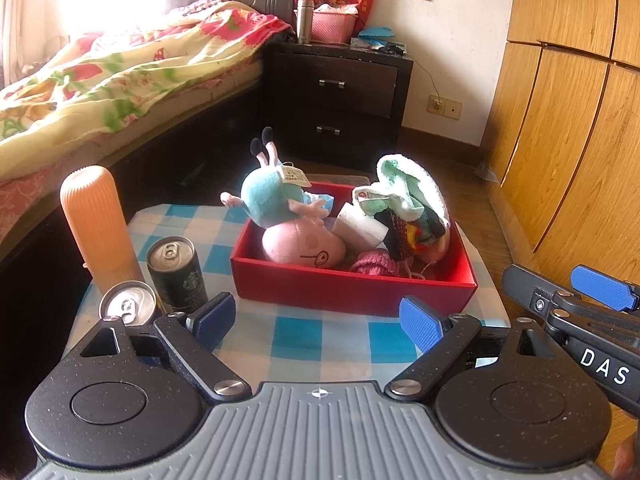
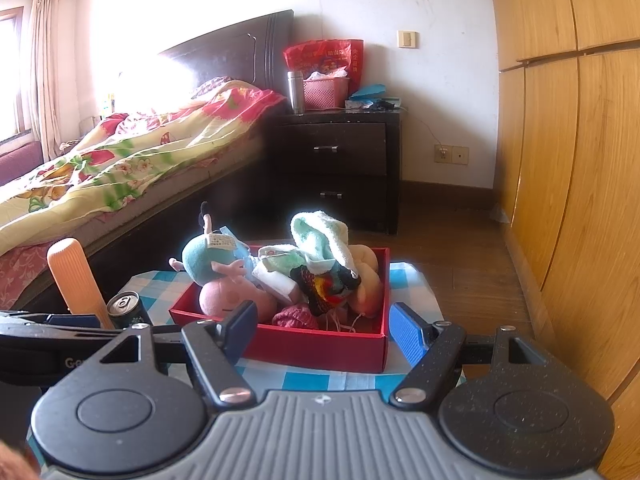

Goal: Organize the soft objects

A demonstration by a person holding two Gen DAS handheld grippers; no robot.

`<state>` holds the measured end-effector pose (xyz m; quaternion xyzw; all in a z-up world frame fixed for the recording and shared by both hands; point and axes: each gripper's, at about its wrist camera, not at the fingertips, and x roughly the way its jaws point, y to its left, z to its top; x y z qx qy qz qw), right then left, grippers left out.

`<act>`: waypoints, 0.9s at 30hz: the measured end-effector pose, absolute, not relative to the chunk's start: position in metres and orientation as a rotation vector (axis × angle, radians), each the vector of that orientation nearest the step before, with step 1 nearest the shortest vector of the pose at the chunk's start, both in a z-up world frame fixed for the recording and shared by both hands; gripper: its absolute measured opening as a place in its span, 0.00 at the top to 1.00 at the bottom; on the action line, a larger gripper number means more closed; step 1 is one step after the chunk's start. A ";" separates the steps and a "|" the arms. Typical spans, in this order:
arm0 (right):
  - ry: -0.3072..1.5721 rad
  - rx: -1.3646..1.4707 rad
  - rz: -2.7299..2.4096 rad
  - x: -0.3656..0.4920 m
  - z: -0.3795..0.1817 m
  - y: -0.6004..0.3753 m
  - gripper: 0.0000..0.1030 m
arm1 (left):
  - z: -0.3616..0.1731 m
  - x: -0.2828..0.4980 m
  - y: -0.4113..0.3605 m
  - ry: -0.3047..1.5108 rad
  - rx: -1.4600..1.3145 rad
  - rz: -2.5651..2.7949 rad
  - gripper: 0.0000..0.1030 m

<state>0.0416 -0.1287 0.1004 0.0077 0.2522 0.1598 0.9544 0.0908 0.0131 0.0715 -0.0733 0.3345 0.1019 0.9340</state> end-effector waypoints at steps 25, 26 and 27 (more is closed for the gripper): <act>0.479 0.055 0.326 0.040 0.105 -0.132 0.47 | 0.076 0.084 0.022 0.597 -0.166 0.204 0.06; 0.477 0.061 0.323 0.040 0.106 -0.132 0.45 | 0.076 0.083 0.022 0.590 -0.168 0.202 0.06; 0.474 0.065 0.323 0.040 0.106 -0.133 0.45 | 0.077 0.082 0.022 0.581 -0.167 0.200 0.06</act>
